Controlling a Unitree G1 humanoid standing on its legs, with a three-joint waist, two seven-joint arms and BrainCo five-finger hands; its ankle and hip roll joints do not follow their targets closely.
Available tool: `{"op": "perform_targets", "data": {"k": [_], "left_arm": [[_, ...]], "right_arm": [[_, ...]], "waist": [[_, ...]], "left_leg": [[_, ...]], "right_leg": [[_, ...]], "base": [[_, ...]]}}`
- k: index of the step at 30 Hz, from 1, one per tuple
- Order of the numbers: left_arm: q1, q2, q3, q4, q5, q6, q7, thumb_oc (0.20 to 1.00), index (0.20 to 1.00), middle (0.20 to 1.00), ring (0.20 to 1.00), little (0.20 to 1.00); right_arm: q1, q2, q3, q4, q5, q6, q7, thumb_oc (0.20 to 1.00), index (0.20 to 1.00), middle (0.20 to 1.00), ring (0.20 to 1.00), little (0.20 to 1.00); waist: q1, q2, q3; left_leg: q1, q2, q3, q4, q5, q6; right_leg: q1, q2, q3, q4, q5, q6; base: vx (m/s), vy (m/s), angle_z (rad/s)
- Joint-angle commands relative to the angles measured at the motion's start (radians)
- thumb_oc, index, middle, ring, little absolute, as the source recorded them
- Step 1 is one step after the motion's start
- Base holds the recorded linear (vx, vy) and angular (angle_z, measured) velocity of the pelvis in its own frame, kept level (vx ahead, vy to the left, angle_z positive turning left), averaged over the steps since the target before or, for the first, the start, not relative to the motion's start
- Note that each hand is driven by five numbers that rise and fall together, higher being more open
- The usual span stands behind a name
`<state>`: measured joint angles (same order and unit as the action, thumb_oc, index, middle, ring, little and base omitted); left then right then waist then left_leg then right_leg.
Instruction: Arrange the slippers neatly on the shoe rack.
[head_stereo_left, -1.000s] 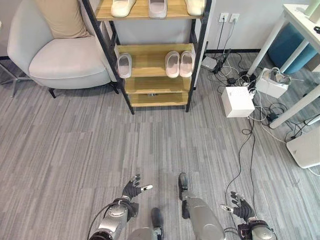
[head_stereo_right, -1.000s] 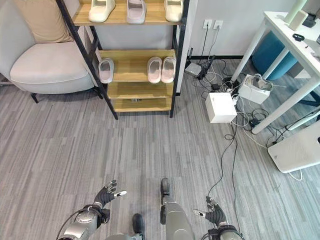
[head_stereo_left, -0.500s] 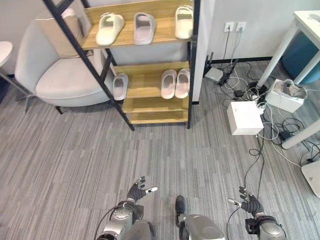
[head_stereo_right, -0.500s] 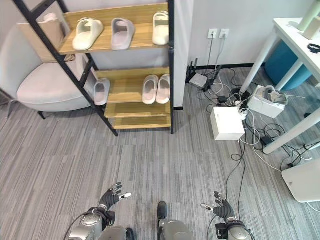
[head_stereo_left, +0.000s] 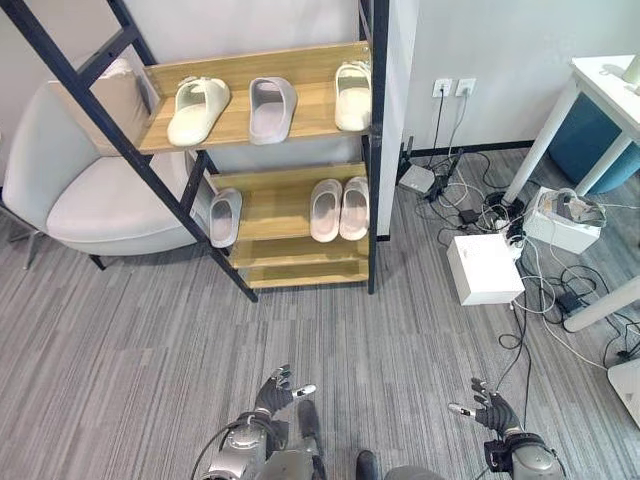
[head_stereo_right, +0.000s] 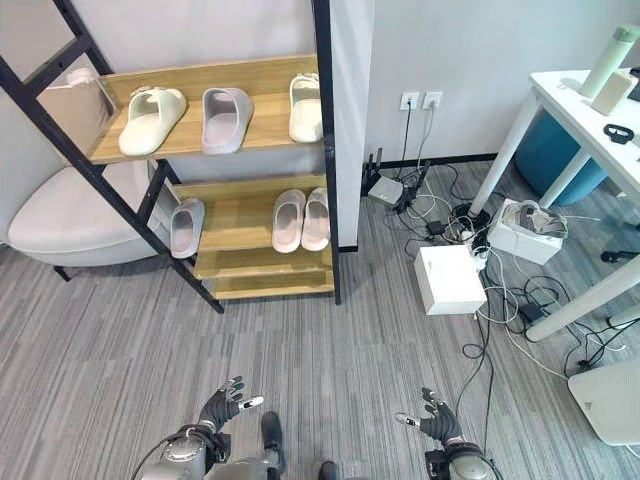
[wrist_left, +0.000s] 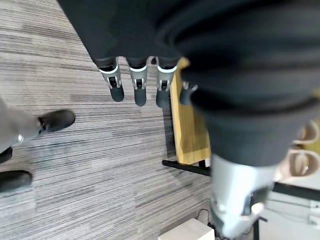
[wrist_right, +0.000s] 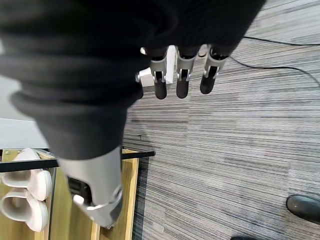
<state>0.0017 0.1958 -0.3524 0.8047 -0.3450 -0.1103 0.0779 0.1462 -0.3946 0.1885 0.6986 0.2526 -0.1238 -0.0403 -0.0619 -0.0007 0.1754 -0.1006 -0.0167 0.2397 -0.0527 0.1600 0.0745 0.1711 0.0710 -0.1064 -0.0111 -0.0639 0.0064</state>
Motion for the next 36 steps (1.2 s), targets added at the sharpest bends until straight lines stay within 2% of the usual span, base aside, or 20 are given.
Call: {"op": "perform_targets", "data": {"k": [1,3,4,6,7,8,10,11,14,16,18,21,24,26,28,29,31,32,33,36], "left_arm": [[-0.029,0.037,-0.010,-0.067,0.002,-0.021,-0.002,1.000,1.000,1.000,1.000,1.000],[-0.033,0.045,-0.013,-0.080,0.003,-0.018,-0.002,1.000,1.000,1.000,1.000,1.000],[-0.034,0.050,-0.016,-0.092,0.008,-0.016,-0.003,1.000,1.000,1.000,1.000,1.000],[-0.041,0.052,-0.013,-0.086,0.007,-0.017,-0.002,1.000,1.000,1.000,1.000,1.000],[-0.045,0.054,-0.012,-0.080,0.004,-0.021,-0.001,1.000,1.000,1.000,1.000,1.000],[-0.049,0.056,-0.008,-0.072,0.003,-0.023,-0.004,1.000,1.000,1.000,1.000,1.000],[-0.056,0.056,0.000,-0.057,0.005,-0.023,0.000,1.000,1.000,1.000,1.000,1.000],[-0.070,0.055,0.004,-0.051,0.006,-0.027,-0.003,1.000,1.000,1.000,1.000,1.000],[-0.091,0.051,0.005,-0.037,0.019,-0.027,-0.007,1.000,1.000,1.000,1.000,1.000],[-0.091,0.042,-0.004,-0.010,0.028,-0.030,-0.017,1.000,1.000,1.000,1.000,1.000],[-0.092,0.030,-0.004,0.002,0.030,-0.031,-0.017,1.000,1.000,1.000,1.000,1.000],[-0.102,0.022,-0.010,-0.004,0.012,-0.030,-0.012,1.000,1.000,1.000,1.000,1.000],[-0.109,0.020,-0.009,-0.003,0.001,-0.031,-0.002,1.000,1.000,1.000,1.000,1.000],[-0.107,0.021,-0.013,-0.002,-0.001,-0.031,0.004,1.000,1.000,1.000,1.000,1.000],[-0.108,0.021,-0.015,0.002,0.001,-0.029,0.005,1.000,1.000,1.000,1.000,1.000],[-0.111,0.018,-0.019,0.005,0.005,-0.028,0.009,1.000,1.000,1.000,1.000,1.000],[-0.111,0.018,-0.019,0.005,0.005,-0.028,0.009,1.000,1.000,1.000,1.000,1.000],[-0.115,0.017,-0.023,0.005,0.009,-0.026,0.016,1.000,1.000,1.000,1.000,1.000],[-0.118,0.019,-0.020,0.005,0.013,-0.024,0.018,1.000,1.000,1.000,1.000,1.000],[-0.109,0.020,-0.011,0.002,0.009,-0.024,0.018,1.000,1.000,1.000,1.000,1.000]], "right_arm": [[0.002,-0.016,-0.021,-0.050,-0.015,-0.018,0.000,1.000,1.000,1.000,1.000,1.000],[-0.004,-0.013,-0.022,-0.049,-0.008,-0.022,-0.002,1.000,1.000,1.000,1.000,1.000],[-0.001,-0.010,-0.022,-0.051,-0.007,-0.022,-0.003,1.000,1.000,1.000,1.000,1.000],[-0.009,-0.002,-0.016,-0.031,0.007,-0.022,-0.002,1.000,1.000,1.000,1.000,1.000],[-0.012,0.000,-0.013,-0.022,0.012,-0.022,0.000,1.000,1.000,1.000,1.000,1.000],[-0.016,0.000,-0.010,-0.014,0.019,-0.025,0.002,1.000,1.000,1.000,1.000,1.000],[-0.021,0.001,-0.004,-0.002,0.028,-0.031,-0.002,1.000,1.000,1.000,1.000,1.000],[-0.017,-0.002,-0.008,-0.005,0.028,-0.030,-0.001,1.000,1.000,1.000,1.000,1.000],[-0.010,-0.005,-0.015,-0.015,0.022,-0.028,-0.003,1.000,1.000,1.000,1.000,1.000],[0.001,-0.007,-0.018,-0.009,0.030,-0.030,0.003,1.000,1.000,1.000,1.000,1.000],[0.007,-0.014,-0.027,0.012,0.041,-0.034,0.005,1.000,1.000,1.000,1.000,1.000],[0.004,-0.040,-0.035,0.004,0.056,-0.040,0.003,1.000,1.000,1.000,1.000,1.000],[0.003,-0.050,-0.035,-0.005,0.066,-0.039,0.004,1.000,1.000,1.000,1.000,1.000],[0.010,-0.048,-0.036,0.006,0.072,-0.037,0.002,1.000,1.000,1.000,1.000,1.000],[0.013,-0.047,-0.037,0.008,0.071,-0.037,0.002,1.000,1.000,1.000,1.000,1.000],[0.022,-0.047,-0.039,0.012,0.066,-0.035,0.000,1.000,1.000,1.000,1.000,1.000],[0.022,-0.047,-0.040,0.011,0.066,-0.035,0.000,1.000,1.000,1.000,1.000,1.000],[0.026,-0.050,-0.039,0.015,0.058,-0.035,-0.006,1.000,1.000,1.000,1.000,1.000],[0.024,-0.058,-0.041,0.017,0.053,-0.032,-0.009,1.000,1.000,1.000,1.000,1.000],[0.020,-0.062,-0.036,0.017,0.048,-0.027,-0.001,1.000,1.000,1.000,1.000,1.000]], "waist": [[0.026,-0.034,0.014],[0.016,-0.027,0.034],[0.010,-0.020,0.044],[-0.013,-0.002,0.066],[-0.018,0.007,0.073],[-0.027,0.006,0.083],[-0.045,-0.007,0.093],[-0.059,-0.023,0.096],[-0.077,-0.025,0.093],[-0.083,-0.025,0.078],[-0.084,-0.018,0.057],[-0.070,-0.028,0.068],[-0.054,-0.041,0.082],[-0.040,-0.051,0.078],[-0.037,-0.051,0.078],[-0.038,-0.040,0.073],[-0.039,-0.041,0.075],[-0.036,-0.024,0.071],[-0.035,-0.020,0.072],[-0.028,-0.018,0.066]], "left_leg": [[0.076,0.004,-0.016,-0.015,-0.086,-0.081],[0.114,-0.013,-0.019,-0.026,-0.110,-0.060],[0.129,-0.014,-0.027,-0.028,-0.121,-0.055],[0.163,-0.001,-0.053,-0.035,-0.142,-0.056],[0.175,0.005,-0.060,-0.035,-0.147,-0.059],[0.195,0.004,-0.066,-0.035,-0.157,-0.063],[0.235,-0.011,-0.087,-0.035,-0.181,-0.073],[0.262,-0.028,-0.111,-0.035,-0.196,-0.081],[0.295,-0.031,-0.134,-0.035,-0.213,-0.090],[0.318,-0.024,-0.146,-0.026,-0.222,-0.099],[0.310,-0.005,-0.150,0.064,-0.216,-0.121],[0.219,-0.009,-0.160,0.293,-0.142,-0.173],[0.149,0.003,-0.146,0.400,-0.117,-0.184],[0.089,0.064,-0.098,0.316,-0.129,-0.166],[0.097,0.084,-0.088,0.260,-0.135,-0.162],[0.092,0.139,-0.073,0.131,-0.102,-0.174],[0.098,0.137,-0.073,0.126,-0.099,-0.174],[0.064,0.197,-0.096,0.016,-0.001,-0.197],[0.052,0.222,-0.115,-0.023,0.033,-0.213],[0.070,0.225,-0.145,-0.017,0.025,-0.218]], "right_leg": [[-0.073,-0.270,0.097,0.314,0.133,0.145],[-0.137,-0.271,0.109,0.433,0.206,0.139],[-0.166,-0.264,0.112,0.477,0.205,0.131],[-0.273,-0.180,0.142,0.522,0.114,0.114],[-0.320,-0.140,0.133,0.489,0.072,0.108],[-0.331,-0.133,0.111,0.442,0.046,0.105],[-0.382,-0.086,0.082,0.285,0.069,0.112],[-0.396,-0.074,0.050,0.147,0.105,0.126],[-0.393,-0.077,0.012,0.066,0.129,0.129],[-0.342,-0.076,0.036,0.054,0.118,0.103],[-0.288,-0.068,0.035,0.043,0.104,0.073],[-0.224,-0.075,0.035,0.037,0.084,0.042],[-0.186,-0.088,0.047,0.040,0.055,0.019],[-0.154,-0.111,0.046,0.033,0.030,0.022],[-0.141,-0.118,0.042,0.031,0.020,0.026],[-0.131,-0.130,0.031,0.029,0.002,0.034],[-0.128,-0.131,0.031,0.029,0.001,0.034],[-0.115,-0.136,0.031,0.027,-0.018,0.040],[-0.094,-0.150,0.040,0.026,-0.029,0.047],[-0.082,-0.160,0.062,0.025,-0.033,0.055]], "base": [[0.21,0.203,-0.12],[0.19,0.178,0.10],[0.22,0.131,0.25],[0.22,0.064,0.39],[0.24,0.009,0.58],[0.26,-0.027,0.48],[0.36,-0.107,0.29],[0.33,-0.110,0.14],[0.28,-0.112,0.47],[0.30,-0.144,0.60],[0.31,-0.153,0.63],[0.20,-0.148,0.32],[0.15,-0.076,0.02],[0.26,-0.020,-0.04],[0.21,0.070,-0.01],[0.20,0.100,-0.14],[0.14,0.099,-0.08],[0.30,0.219,0.13],[0.30,0.219,0.26],[0.23,0.193,-0.15]]}}
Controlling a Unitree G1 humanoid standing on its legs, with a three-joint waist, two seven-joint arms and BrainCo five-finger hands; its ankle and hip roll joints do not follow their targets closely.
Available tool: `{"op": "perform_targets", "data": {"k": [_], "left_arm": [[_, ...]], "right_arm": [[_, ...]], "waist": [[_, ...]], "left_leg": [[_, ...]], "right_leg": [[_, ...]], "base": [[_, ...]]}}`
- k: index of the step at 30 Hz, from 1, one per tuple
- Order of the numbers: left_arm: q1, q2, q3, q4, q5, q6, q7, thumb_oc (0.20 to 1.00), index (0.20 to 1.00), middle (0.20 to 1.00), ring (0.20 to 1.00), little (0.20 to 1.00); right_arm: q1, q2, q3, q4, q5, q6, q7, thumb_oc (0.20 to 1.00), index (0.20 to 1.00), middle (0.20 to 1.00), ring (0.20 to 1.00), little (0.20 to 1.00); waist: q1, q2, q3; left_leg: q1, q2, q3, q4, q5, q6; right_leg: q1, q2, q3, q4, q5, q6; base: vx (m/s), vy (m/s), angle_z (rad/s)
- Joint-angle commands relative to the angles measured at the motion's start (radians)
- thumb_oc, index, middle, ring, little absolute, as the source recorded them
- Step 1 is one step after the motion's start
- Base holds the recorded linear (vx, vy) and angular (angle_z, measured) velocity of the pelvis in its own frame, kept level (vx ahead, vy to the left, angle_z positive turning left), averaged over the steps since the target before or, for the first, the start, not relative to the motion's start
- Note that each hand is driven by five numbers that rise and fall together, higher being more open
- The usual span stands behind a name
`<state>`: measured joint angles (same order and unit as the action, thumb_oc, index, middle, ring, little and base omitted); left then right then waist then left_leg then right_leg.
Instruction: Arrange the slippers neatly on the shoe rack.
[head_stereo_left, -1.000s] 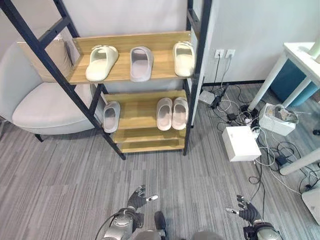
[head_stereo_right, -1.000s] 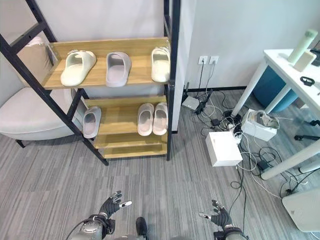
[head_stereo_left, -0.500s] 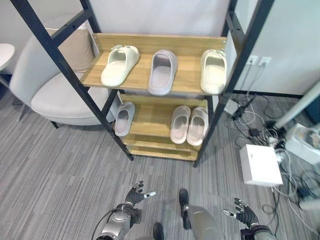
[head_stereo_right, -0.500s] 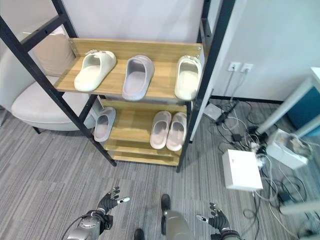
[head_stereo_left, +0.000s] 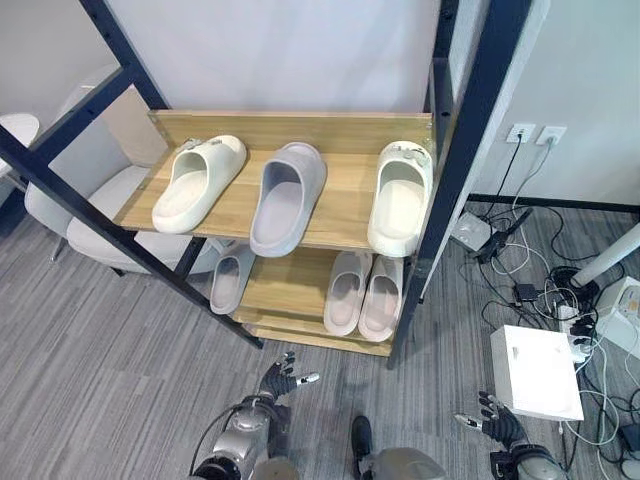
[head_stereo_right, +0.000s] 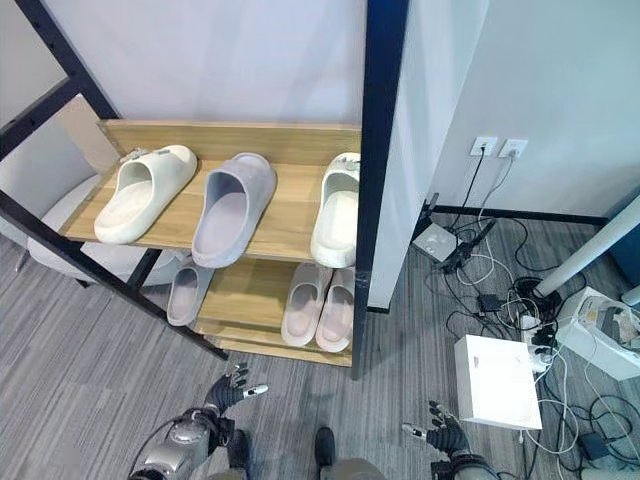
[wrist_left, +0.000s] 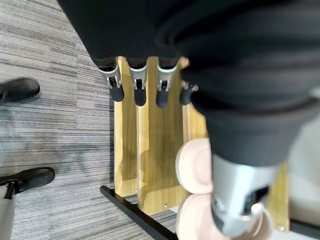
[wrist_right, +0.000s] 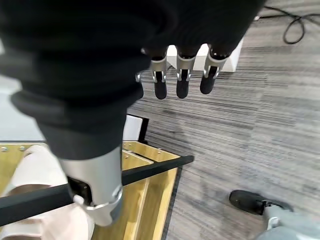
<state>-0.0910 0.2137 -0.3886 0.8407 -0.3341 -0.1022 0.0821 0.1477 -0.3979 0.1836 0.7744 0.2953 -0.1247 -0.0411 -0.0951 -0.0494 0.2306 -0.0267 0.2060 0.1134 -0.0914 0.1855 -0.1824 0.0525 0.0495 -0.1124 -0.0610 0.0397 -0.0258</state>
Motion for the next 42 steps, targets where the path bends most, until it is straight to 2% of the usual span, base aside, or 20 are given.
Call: {"op": "perform_targets", "data": {"k": [1,5,6,9,15,16,17,18,20,22,24,25,26,27,29,31,35,37,40,42], "left_arm": [[-0.009,0.003,0.029,-0.033,-0.005,-0.036,0.015,1.000,1.000,1.000,1.000,1.000],[0.002,0.001,0.022,-0.022,-0.008,-0.035,0.004,1.000,1.000,1.000,1.000,1.000],[0.001,0.005,0.012,-0.015,0.001,-0.037,-0.002,1.000,1.000,1.000,1.000,1.000],[-0.001,0.015,0.011,-0.014,0.006,-0.043,-0.003,1.000,1.000,1.000,1.000,1.000],[-0.001,0.033,0.019,-0.015,-0.005,-0.047,-0.001,1.000,1.000,1.000,1.000,1.000],[-0.001,0.037,0.025,-0.012,-0.002,-0.052,0.001,1.000,1.000,1.000,1.000,1.000],[-0.004,0.040,0.032,-0.006,-0.002,-0.052,0.003,1.000,1.000,1.000,1.000,1.000],[-0.004,0.040,0.032,-0.006,-0.002,-0.052,0.003,1.000,1.000,1.000,1.000,1.000],[-0.001,0.055,0.052,-0.008,-0.011,-0.056,0.010,1.000,1.000,1.000,1.000,1.000],[0.007,0.063,0.056,-0.018,-0.025,-0.058,0.003,1.000,1.000,1.000,1.000,1.000],[0.021,0.068,0.068,-0.026,-0.018,-0.054,-0.002,1.000,1.000,1.000,1.000,1.000],[0.018,0.069,0.065,-0.025,-0.019,-0.053,-0.002,1.000,1.000,1.000,1.000,1.000],[0.021,0.066,0.064,-0.026,-0.017,-0.053,-0.006,1.000,1.000,1.000,1.000,1.000],[0.029,0.059,0.063,-0.029,-0.005,-0.054,-0.009,1.000,1.000,1.000,1.000,1.000],[0.028,0.057,0.065,-0.032,-0.002,-0.052,-0.014,1.000,1.000,1.000,1.000,1.000],[0.033,0.055,0.064,-0.045,0.021,-0.050,-0.018,1.000,1.000,1.000,1.000,1.000],[0.015,0.038,0.057,-0.027,0.059,-0.044,-0.015,1.000,1.000,1.000,1.000,1.000],[0.004,0.027,0.053,-0.014,0.079,-0.041,-0.015,1.000,1.000,1.000,1.000,1.000],[-0.007,0.016,0.054,-0.004,0.090,-0.039,-0.007,1.000,1.000,1.000,1.000,1.000],[-0.018,0.004,0.056,0.013,0.100,-0.038,0.004,1.000,1.000,1.000,1.000,1.000]], "right_arm": [[0.017,-0.060,-0.026,-0.051,0.002,-0.024,0.003,1.000,1.000,1.000,1.000,1.000],[0.019,-0.053,-0.034,-0.043,-0.005,-0.018,0.015,1.000,1.000,1.000,1.000,1.000],[0.017,-0.041,-0.035,-0.034,-0.002,-0.016,0.013,1.000,1.000,1.000,1.000,1.000],[-0.005,-0.022,-0.018,-0.020,-0.008,-0.016,0.015,1.000,1.000,1.000,1.000,1.000],[-0.046,0.002,0.004,-0.024,-0.011,-0.016,0.009,1.000,1.000,1.000,1.000,1.000],[-0.068,0.011,0.016,-0.024,-0.022,-0.017,0.006,1.000,1.000,1.000,1.000,1.000],[-0.082,0.014,0.022,-0.020,-0.028,-0.016,0.002,1.000,1.000,1.000,1.000,1.000],[-0.082,0.014,0.022,-0.020,-0.028,-0.016,0.002,1.000,1.000,1.000,1.000,1.000],[-0.105,0.027,0.043,-0.025,-0.037,-0.021,-0.004,1.000,1.000,1.000,1.000,1.000],[-0.113,0.029,0.062,-0.017,-0.040,-0.024,0.002,1.000,1.000,1.000,1.000,1.000],[-0.104,0.025,0.076,-0.032,-0.076,-0.023,-0.003,1.000,1.000,1.000,1.000,1.000],[-0.107,0.016,0.090,-0.052,-0.096,-0.023,-0.005,1.000,1.000,1.000,1.000,1.000],[-0.106,0.007,0.098,-0.067,-0.132,-0.020,-0.010,1.000,1.000,1.000,1.000,1.000],[-0.109,-0.030,0.121,-0.151,-0.222,-0.023,-0.022,1.000,1.000,1.000,1.000,1.000],[-0.112,-0.048,0.128,-0.203,-0.271,-0.022,-0.026,1.000,1.000,1.000,1.000,1.000],[-0.094,-0.096,0.127,-0.384,-0.335,-0.031,-0.012,1.000,1.000,1.000,1.000,1.000],[-0.063,-0.159,0.140,-0.616,-0.452,-0.045,0.025,1.000,1.000,1.000,1.000,1.000],[-0.050,-0.177,0.149,-0.755,-0.478,-0.057,0.063,1.000,1.000,1.000,1.000,1.000],[-0.048,-0.184,0.159,-0.884,-0.455,-0.075,0.095,1.000,1.000,1.000,1.000,1.000],[-0.051,-0.207,0.161,-1.059,-0.408,-0.094,0.128,1.000,1.000,1.000,1.000,1.000]], "waist": [[0.012,0.036,0.001],[0.015,0.041,-0.023],[0.015,0.030,-0.034],[0.027,0.014,-0.041],[0.044,-0.002,-0.045],[0.050,-0.004,-0.046],[0.056,-0.006,-0.045],[0.057,-0.006,-0.045],[0.081,-0.004,-0.035],[0.082,-0.005,-0.035],[0.101,-0.008,-0.044],[0.093,-0.008,-0.040],[0.099,-0.006,-0.040],[0.102,-0.009,-0.040],[0.101,-0.010,-0.044],[0.098,-0.013,-0.046],[0.087,-0.019,-0.045],[0.084,-0.018,-0.046],[0.079,-0.018,-0.048],[0.075,-0.021,-0.053]], "left_leg": [[0.001,-0.006,-0.043,0.021,-0.007,0.033],[0.018,-0.038,-0.011,0.004,-0.042,0.037],[0.021,-0.066,-0.003,0.004,-0.069,0.050],[0.020,-0.101,0.014,0.004,-0.106,0.080],[0.004,-0.150,0.038,0.004,-0.146,0.117],[-0.002,-0.167,0.052,0.004,-0.161,0.128],[-0.005,-0.169,0.064,0.004,-0.166,0.131],[-0.005,-0.169,0.065,0.004,-0.167,0.131],[-0.006,-0.160,0.102,0.004,-0.170,0.134],[-0.002,-0.161,0.114,0.004,-0.170,0.135],[0.008,-0.156,0.129,0.004,-0.173,0.129],[0.014,-0.158,0.125,0.004,-0.170,0.129],[0.020,-0.159,0.123,0.004,-0.172,0.131],[0.047,-0.160,0.134,0.004,-0.179,0.129],[0.044,-0.159,0.135,0.004,-0.177,0.127],[0.048,-0.160,0.129,0.004,-0.176,0.129],[0.055,-0.169,0.118,0.004,-0.182,0.136],[0.057,-0.174,0.116,0.004,-0.188,0.140],[0.061,-0.178,0.115,0.004,-0.193,0.143],[0.063,-0.180,0.114,0.004,-0.195,0.145]], "right_leg": [[0.049,-0.144,0.077,0.065,-0.136,0.093],[0.071,-0.181,0.086,0.037,-0.117,0.120],[0.070,-0.210,0.088,0.022,-0.093,0.142],[0.046,-0.248,0.101,0.007,-0.055,0.176],[-0.008,-0.300,0.128,-0.012,0.007,0.221],[-0.035,-0.318,0.133,-0.024,0.044,0.238],[-0.049,-0.322,0.122,-0.025,0.054,0.243],[-0.050,-0.322,0.123,-0.025,0.054,0.243],[-0.072,-0.308,0.025,0.016,0.054,0.233],[-0.068,-0.252,0.024,0.044,0.021,0.216],[-0.049,-0.254,-0.067,0.021,0.013,0.214],[-0.057,-0.234,-0.031,0.026,0.007,0.207],[-0.049,-0.237,-0.032,0.015,0.007,0.207],[-0.026,-0.235,-0.034,-0.015,0.022,0.207],[-0.030,-0.232,-0.034,-0.024,0.024,0.206],[-0.021,-0.235,-0.041,-0.026,0.018,0.207],[-0.007,-0.239,-0.035,-0.026,0.011,0.210],[-0.001,-0.245,-0.033,-0.026,0.008,0.213],[0.002,-0.247,-0.028,-0.026,0.009,0.217],[0.005,-0.247,-0.022,-0.026,0.010,0.218]], "base": [[0.24,0.230,-0.32],[0.20,0.253,-0.34],[0.18,0.335,0.03],[0.10,0.292,0.00],[0.02,0.222,-0.19],[-0.01,0.188,-0.17],[-0.01,0.188,-0.31],[-0.01,0.096,-0.55],[-0.03,0.090,-0.59],[0.00,0.072,-0.41],[0.04,0.017,-0.08],[0.05,0.013,-0.28],[0.08,0.021,-0.15],[0.06,0.015,-0.06],[0.04,-0.007,-0.05],[0.03,0.006,-0.11],[0.01,0.033,0.03],[-0.01,0.047,0.07],[-0.01,0.044,0.00],[-0.02,0.042,0.02]]}}
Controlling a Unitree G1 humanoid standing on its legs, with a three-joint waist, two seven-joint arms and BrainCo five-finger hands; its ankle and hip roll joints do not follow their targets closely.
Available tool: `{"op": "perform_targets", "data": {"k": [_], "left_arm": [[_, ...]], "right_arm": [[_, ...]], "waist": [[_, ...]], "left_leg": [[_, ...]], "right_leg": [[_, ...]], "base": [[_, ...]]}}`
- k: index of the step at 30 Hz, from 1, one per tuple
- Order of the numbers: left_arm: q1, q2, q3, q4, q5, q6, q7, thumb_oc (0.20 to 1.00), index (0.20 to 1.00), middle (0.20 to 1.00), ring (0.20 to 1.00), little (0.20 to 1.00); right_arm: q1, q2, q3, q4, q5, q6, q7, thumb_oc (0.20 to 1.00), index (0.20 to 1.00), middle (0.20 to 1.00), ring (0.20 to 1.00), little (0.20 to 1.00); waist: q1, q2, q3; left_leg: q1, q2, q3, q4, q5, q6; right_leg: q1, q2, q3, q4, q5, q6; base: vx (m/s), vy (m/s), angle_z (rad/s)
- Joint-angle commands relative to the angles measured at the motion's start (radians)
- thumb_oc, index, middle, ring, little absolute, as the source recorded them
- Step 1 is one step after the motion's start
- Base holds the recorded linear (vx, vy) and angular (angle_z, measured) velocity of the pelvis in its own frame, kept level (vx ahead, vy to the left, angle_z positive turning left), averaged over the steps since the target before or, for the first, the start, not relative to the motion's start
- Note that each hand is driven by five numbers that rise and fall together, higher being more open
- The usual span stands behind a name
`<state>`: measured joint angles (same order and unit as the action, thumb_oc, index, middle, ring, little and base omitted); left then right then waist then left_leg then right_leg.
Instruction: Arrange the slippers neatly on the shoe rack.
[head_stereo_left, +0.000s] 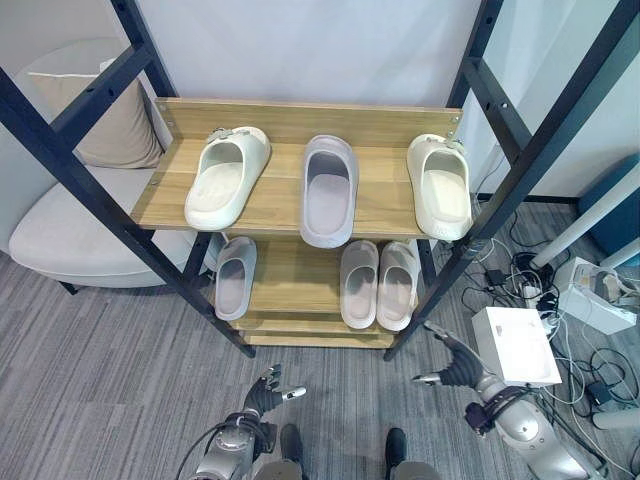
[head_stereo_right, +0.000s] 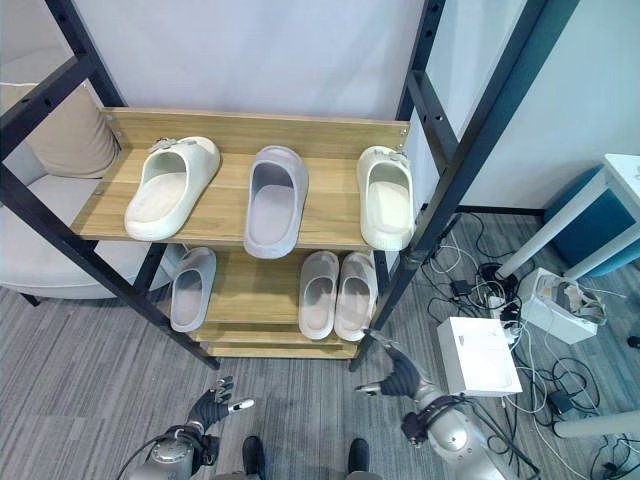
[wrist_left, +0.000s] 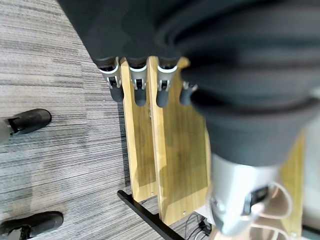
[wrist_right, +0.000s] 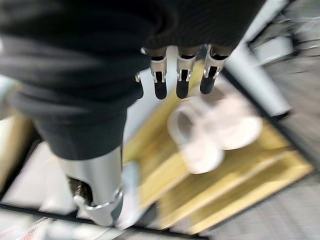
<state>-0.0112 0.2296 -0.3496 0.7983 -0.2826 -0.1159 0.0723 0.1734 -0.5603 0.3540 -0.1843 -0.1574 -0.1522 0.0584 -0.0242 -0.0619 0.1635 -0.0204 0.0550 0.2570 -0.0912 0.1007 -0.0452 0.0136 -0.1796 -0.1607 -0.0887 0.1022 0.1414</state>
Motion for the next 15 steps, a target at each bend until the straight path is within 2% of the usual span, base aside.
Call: {"op": "perform_targets", "data": {"k": [1,2,4,7,10,15], "left_arm": [[-0.102,-0.015,0.021,0.066,0.050,-0.024,0.022,1.000,1.000,1.000,1.000,1.000],[-0.102,-0.015,0.021,0.066,0.050,-0.024,0.022,1.000,1.000,1.000,1.000,1.000],[-0.103,-0.024,0.027,0.097,0.056,-0.027,0.031,1.000,1.000,1.000,1.000,1.000],[-0.093,-0.036,0.020,0.109,0.045,-0.035,0.042,1.000,1.000,1.000,1.000,1.000],[-0.076,-0.037,0.010,0.090,0.019,-0.037,0.050,1.000,1.000,1.000,1.000,1.000],[-0.055,-0.036,-0.001,0.073,-0.011,-0.029,0.053,1.000,1.000,1.000,1.000,1.000]], "right_arm": [[-0.071,-0.051,-0.016,-0.179,0.110,-0.078,0.051,1.000,1.000,1.000,1.000,1.000],[-0.071,-0.051,-0.016,-0.180,0.110,-0.078,0.052,1.000,1.000,1.000,1.000,1.000],[-0.092,-0.088,-0.037,-0.329,0.188,-0.100,0.061,1.000,1.000,1.000,1.000,1.000],[-0.202,-0.119,-0.086,-0.441,0.241,-0.119,0.000,1.000,1.000,1.000,1.000,1.000],[-0.345,-0.115,-0.109,-0.455,0.226,-0.126,-0.073,1.000,1.000,1.000,1.000,1.000],[-0.531,-0.076,-0.102,-0.359,0.155,-0.093,-0.165,1.000,1.000,1.000,1.000,1.000]], "waist": [[0.003,-0.010,0.011],[0.003,-0.010,0.011],[0.000,-0.015,0.001],[0.001,-0.018,-0.013],[0.008,-0.020,-0.022],[0.030,-0.025,-0.030]], "left_leg": [[0.057,-0.029,-0.029,0.004,-0.111,0.008],[0.057,-0.029,-0.029,0.004,-0.111,0.008],[0.061,-0.027,-0.027,0.004,-0.113,0.009],[0.069,-0.024,-0.023,0.004,-0.115,0.011],[0.076,-0.023,-0.021,0.004,-0.119,0.014],[0.084,-0.024,-0.027,0.004,-0.124,0.019]], "right_leg": [[0.044,-0.019,0.027,0.001,-0.052,0.052],[0.044,-0.019,0.027,0.001,-0.052,0.052],[0.044,-0.019,0.031,0.003,-0.048,0.053],[0.045,-0.017,0.040,0.007,-0.048,0.052],[0.048,-0.016,0.044,0.008,-0.047,0.050],[0.057,-0.017,0.038,0.008,-0.050,0.049]], "base": [[0.00,0.000,0.00],[0.00,0.000,0.00],[0.00,0.000,0.00],[0.00,0.000,0.00],[0.01,0.024,-0.04],[0.01,0.007,-0.02]]}}
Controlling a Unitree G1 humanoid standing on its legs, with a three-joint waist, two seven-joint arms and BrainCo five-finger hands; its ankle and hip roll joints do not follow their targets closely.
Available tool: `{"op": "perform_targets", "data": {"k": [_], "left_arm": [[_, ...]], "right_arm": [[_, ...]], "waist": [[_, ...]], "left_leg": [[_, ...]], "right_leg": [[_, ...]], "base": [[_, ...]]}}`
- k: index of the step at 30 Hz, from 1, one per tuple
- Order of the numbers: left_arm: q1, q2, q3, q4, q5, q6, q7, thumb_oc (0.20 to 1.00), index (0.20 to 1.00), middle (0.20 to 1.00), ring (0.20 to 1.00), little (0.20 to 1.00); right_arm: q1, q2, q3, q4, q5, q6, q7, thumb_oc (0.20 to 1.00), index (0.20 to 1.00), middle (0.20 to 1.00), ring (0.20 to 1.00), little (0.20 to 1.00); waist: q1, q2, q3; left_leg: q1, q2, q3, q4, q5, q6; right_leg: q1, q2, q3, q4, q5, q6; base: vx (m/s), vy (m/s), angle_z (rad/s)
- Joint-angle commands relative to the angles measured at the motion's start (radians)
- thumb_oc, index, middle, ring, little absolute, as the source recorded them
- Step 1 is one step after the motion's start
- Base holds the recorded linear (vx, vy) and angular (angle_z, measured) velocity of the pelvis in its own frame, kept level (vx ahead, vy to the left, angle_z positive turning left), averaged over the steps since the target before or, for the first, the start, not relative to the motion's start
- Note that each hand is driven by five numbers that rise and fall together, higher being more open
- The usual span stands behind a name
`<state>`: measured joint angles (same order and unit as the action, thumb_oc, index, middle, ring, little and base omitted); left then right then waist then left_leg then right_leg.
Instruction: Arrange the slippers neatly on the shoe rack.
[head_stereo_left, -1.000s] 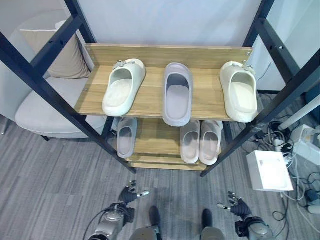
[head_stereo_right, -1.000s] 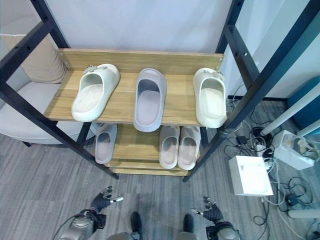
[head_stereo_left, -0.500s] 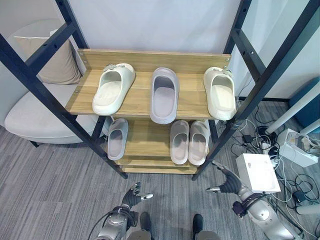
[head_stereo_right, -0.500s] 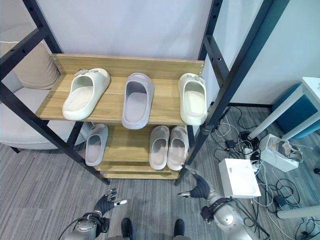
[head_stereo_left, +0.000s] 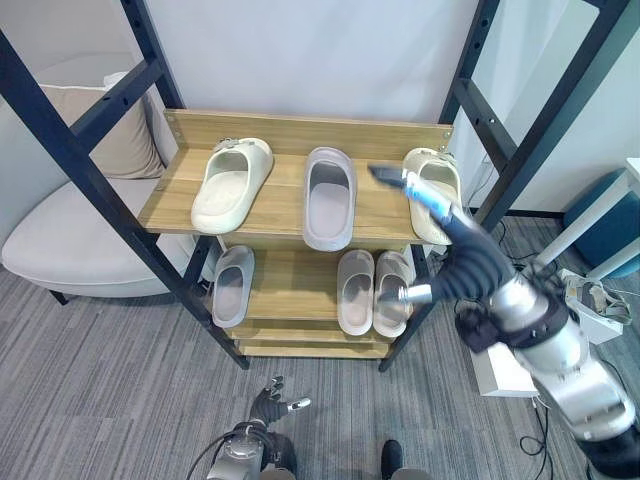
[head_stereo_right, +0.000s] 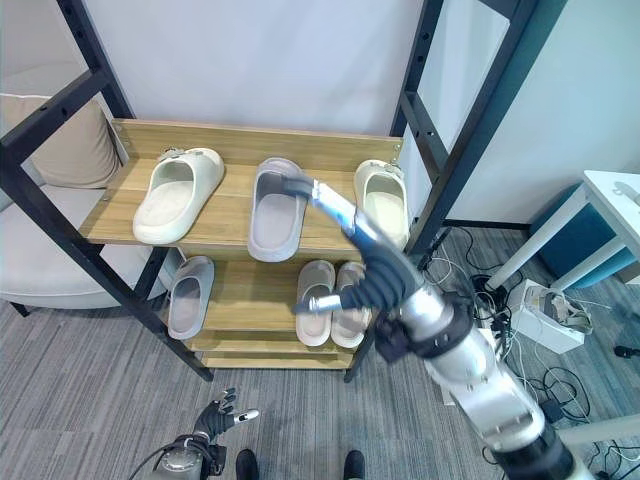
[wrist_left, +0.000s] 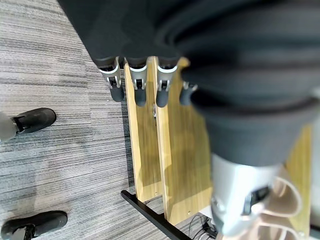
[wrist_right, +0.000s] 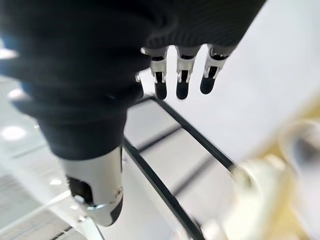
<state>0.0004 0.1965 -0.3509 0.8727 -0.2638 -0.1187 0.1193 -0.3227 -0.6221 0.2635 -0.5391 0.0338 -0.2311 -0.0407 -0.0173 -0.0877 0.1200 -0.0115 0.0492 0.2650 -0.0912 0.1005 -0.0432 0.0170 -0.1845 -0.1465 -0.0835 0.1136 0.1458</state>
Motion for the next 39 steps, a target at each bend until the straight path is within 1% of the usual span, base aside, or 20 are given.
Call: {"op": "perform_targets", "data": {"k": [1,4,5,7,9,10,11,12,13,14,18,21,22,26,32,33,34,35,38,39], "left_arm": [[-0.055,-0.001,-0.002,-0.001,-0.032,-0.022,0.008,1.000,1.000,1.000,1.000,1.000],[-0.045,0.011,-0.004,-0.008,-0.032,-0.018,0.005,1.000,1.000,1.000,1.000,1.000],[-0.037,0.020,-0.002,-0.017,-0.037,-0.017,0.002,1.000,1.000,1.000,1.000,1.000],[-0.023,0.033,0.005,-0.028,-0.046,-0.018,-0.001,1.000,1.000,1.000,1.000,1.000],[-0.008,0.047,0.011,-0.032,-0.060,-0.021,-0.005,1.000,1.000,1.000,1.000,1.000],[-0.008,0.047,0.012,-0.033,-0.061,-0.021,-0.005,1.000,1.000,1.000,1.000,1.000],[0.003,0.061,0.022,-0.047,-0.079,-0.025,-0.008,1.000,1.000,1.000,1.000,1.000],[0.003,0.062,0.022,-0.049,-0.079,-0.024,-0.008,1.000,1.000,1.000,1.000,1.000],[0.011,0.078,0.031,-0.047,-0.097,-0.029,-0.012,1.000,1.000,1.000,1.000,1.000],[0.015,0.083,0.033,-0.052,-0.104,-0.031,-0.012,1.000,1.000,1.000,1.000,1.000],[0.026,0.102,0.039,-0.067,-0.120,-0.036,-0.019,1.000,1.000,1.000,1.000,1.000],[0.021,0.104,0.036,-0.066,-0.127,-0.042,-0.018,1.000,1.000,1.000,1.000,1.000],[0.019,0.104,0.033,-0.062,-0.127,-0.044,-0.017,1.000,1.000,1.000,1.000,1.000],[0.007,0.106,0.027,-0.061,-0.127,-0.047,-0.012,1.000,1.000,1.000,1.000,1.000],[-0.028,0.109,-0.007,-0.087,-0.132,-0.064,-0.001,1.000,1.000,1.000,1.000,1.000],[-0.037,0.109,-0.010,-0.084,-0.134,-0.065,0.000,1.000,1.000,1.000,1.000,1.000],[-0.043,0.112,-0.018,-0.090,-0.138,-0.069,0.002,1.000,1.000,1.000,1.000,1.000],[-0.058,0.114,-0.022,-0.089,-0.144,-0.074,0.007,1.000,1.000,1.000,1.000,1.000],[-0.065,0.115,-0.022,-0.087,-0.148,-0.075,0.008,1.000,1.000,1.000,1.000,1.000],[-0.073,0.118,-0.029,-0.087,-0.152,-0.080,0.015,1.000,1.000,1.000,1.000,1.000]], "right_arm": [[-0.086,0.001,0.000,0.042,-0.078,0.003,-0.094,1.000,1.000,1.000,1.000,1.000],[-0.177,0.001,0.021,0.161,-0.157,0.044,-0.140,1.000,1.000,1.000,1.000,1.000],[-0.219,0.002,0.032,0.250,-0.197,0.068,-0.168,1.000,1.000,1.000,1.000,1.000],[-0.278,-0.011,0.048,0.357,-0.242,0.090,-0.199,1.000,1.000,1.000,1.000,1.000],[-0.322,-0.010,0.061,0.447,-0.257,0.112,-0.217,1.000,1.000,1.000,1.000,1.000],[-0.325,-0.010,0.063,0.452,-0.257,0.111,-0.219,1.000,1.000,1.000,1.000,1.000],[-0.377,-0.027,0.078,0.541,-0.281,0.128,-0.240,1.000,1.000,1.000,1.000,1.000],[-0.380,-0.026,0.079,0.544,-0.281,0.126,-0.241,1.000,1.000,1.000,1.000,1.000],[-0.454,-0.036,0.096,0.678,-0.290,0.144,-0.267,1.000,1.000,1.000,1.000,1.000],[-0.478,-0.041,0.106,0.723,-0.291,0.151,-0.270,1.000,1.000,1.000,1.000,1.000],[-0.561,-0.054,0.136,0.875,-0.288,0.163,-0.284,1.000,1.000,1.000,1.000,1.000],[-0.595,-0.050,0.162,0.947,-0.281,0.162,-0.284,1.000,1.000,1.000,1.000,1.000],[-0.599,-0.032,0.167,0.982,-0.268,0.160,-0.286,1.000,1.000,1.000,1.000,1.000],[-0.624,-0.010,0.198,1.023,-0.271,0.167,-0.276,1.000,1.000,1.000,1.000,1.000],[-0.710,-0.002,0.240,1.162,-0.291,0.176,-0.301,1.000,1.000,1.000,1.000,1.000],[-0.728,-0.005,0.250,1.190,-0.294,0.178,-0.305,0.730,0.730,0.730,0.730,0.730],[-0.746,-0.006,0.257,1.226,-0.302,0.183,-0.317,0.730,0.730,0.730,0.730,0.730],[-0.779,-0.008,0.266,1.278,-0.306,0.188,-0.341,0.200,0.200,0.200,0.200,0.200],[-0.798,-0.014,0.270,1.303,-0.304,0.190,-0.348,0.200,0.200,0.200,0.200,0.200],[-0.818,-0.010,0.265,1.362,-0.287,0.192,-0.369,0.200,0.200,0.200,0.200,0.200]], "waist": [[0.036,-0.004,0.012],[0.061,-0.013,0.014],[0.081,-0.018,0.017],[0.101,-0.022,0.024],[0.122,-0.024,0.028],[0.121,-0.024,0.029],[0.139,-0.026,0.033],[0.139,-0.027,0.034],[0.163,-0.028,0.041],[0.173,-0.029,0.042],[0.200,-0.031,0.053],[0.212,-0.032,0.057],[0.217,-0.032,0.060],[0.228,-0.030,0.070],[0.247,-0.022,0.098],[0.249,-0.021,0.102],[0.255,-0.021,0.108],[0.261,-0.020,0.121],[0.262,-0.019,0.127],[0.270,-0.020,0.136]], "left_leg": [[0.077,-0.019,-0.041,0.004,-0.125,0.018],[0.076,-0.021,-0.052,0.004,-0.127,0.020],[0.076,-0.024,-0.061,0.004,-0.129,0.022],[0.074,-0.025,-0.069,0.004,-0.129,0.023],[0.071,-0.027,-0.077,0.004,-0.129,0.024],[0.071,-0.027,-0.077,0.004,-0.129,0.024],[0.068,-0.028,-0.084,0.004,-0.128,0.024],[0.068,-0.029,-0.084,0.004,-0.128,0.024],[0.062,-0.032,-0.094,0.004,-0.126,0.025],[0.059,-0.034,-0.098,0.004,-0.124,0.025],[0.043,-0.038,-0.112,0.004,-0.119,0.025],[0.030,-0.041,-0.118,0.004,-0.116,0.024],[0.026,-0.041,-0.122,0.004,-0.114,0.025],[0.014,-0.041,-0.129,0.004,-0.111,0.024],[-0.029,-0.047,-0.148,0.011,-0.098,0.023],[-0.039,-0.047,-0.152,0.014,-0.096,0.022],[-0.047,-0.048,-0.156,0.017,-0.094,0.022],[-0.066,-0.050,-0.166,0.024,-0.088,0.020],[-0.078,-0.051,-0.171,0.029,-0.086,0.019],[-0.095,-0.051,-0.182,0.037,-0.082,0.017]], "right_leg": [[0.057,-0.012,0.020,0.002,-0.062,0.043],[0.063,-0.013,0.011,0.001,-0.064,0.042],[0.069,-0.014,0.004,0.000,-0.066,0.042],[0.074,-0.015,-0.005,-0.001,-0.068,0.042],[0.077,-0.016,-0.013,-0.002,-0.069,0.042],[0.077,-0.016,-0.013,-0.002,-0.069,0.042],[0.079,-0.016,-0.019,-0.003,-0.069,0.043],[0.080,-0.017,-0.019,-0.003,-0.069,0.043],[0.082,-0.018,-0.027,-0.004,-0.071,0.043],[0.082,-0.018,-0.031,-0.004,-0.072,0.043],[0.079,-0.019,-0.047,-0.004,-0.072,0.045],[0.072,-0.020,-0.055,-0.004,-0.070,0.045],[0.071,-0.020,-0.058,-0.004,-0.069,0.045],[0.063,-0.020,-0.061,-0.004,-0.070,0.045],[0.039,-0.024,-0.075,-0.004,-0.065,0.044],[0.035,-0.024,-0.079,-0.004,-0.065,0.043],[0.032,-0.024,-0.086,-0.004,-0.065,0.044],[0.025,-0.024,-0.094,-0.004,-0.065,0.043],[0.022,-0.024,-0.101,-0.004,-0.064,0.042],[0.018,-0.023,-0.109,-0.004,-0.064,0.041]], "base": [[0.00,0.000,0.00],[0.03,0.001,0.06],[0.03,0.006,0.12],[0.03,0.008,0.14],[0.01,0.006,0.13],[0.02,0.010,0.12],[0.02,0.007,0.08],[0.04,0.024,0.09],[0.03,0.024,0.08],[0.03,0.024,0.12],[0.02,0.018,0.20],[0.00,0.012,0.14],[0.00,0.010,0.13],[0.00,0.002,0.02],[-0.03,0.004,0.04],[-0.05,-0.002,0.16],[-0.06,-0.013,0.25],[-0.07,-0.013,0.20],[-0.03,-0.007,0.16],[-0.03,-0.018,0.17]]}}
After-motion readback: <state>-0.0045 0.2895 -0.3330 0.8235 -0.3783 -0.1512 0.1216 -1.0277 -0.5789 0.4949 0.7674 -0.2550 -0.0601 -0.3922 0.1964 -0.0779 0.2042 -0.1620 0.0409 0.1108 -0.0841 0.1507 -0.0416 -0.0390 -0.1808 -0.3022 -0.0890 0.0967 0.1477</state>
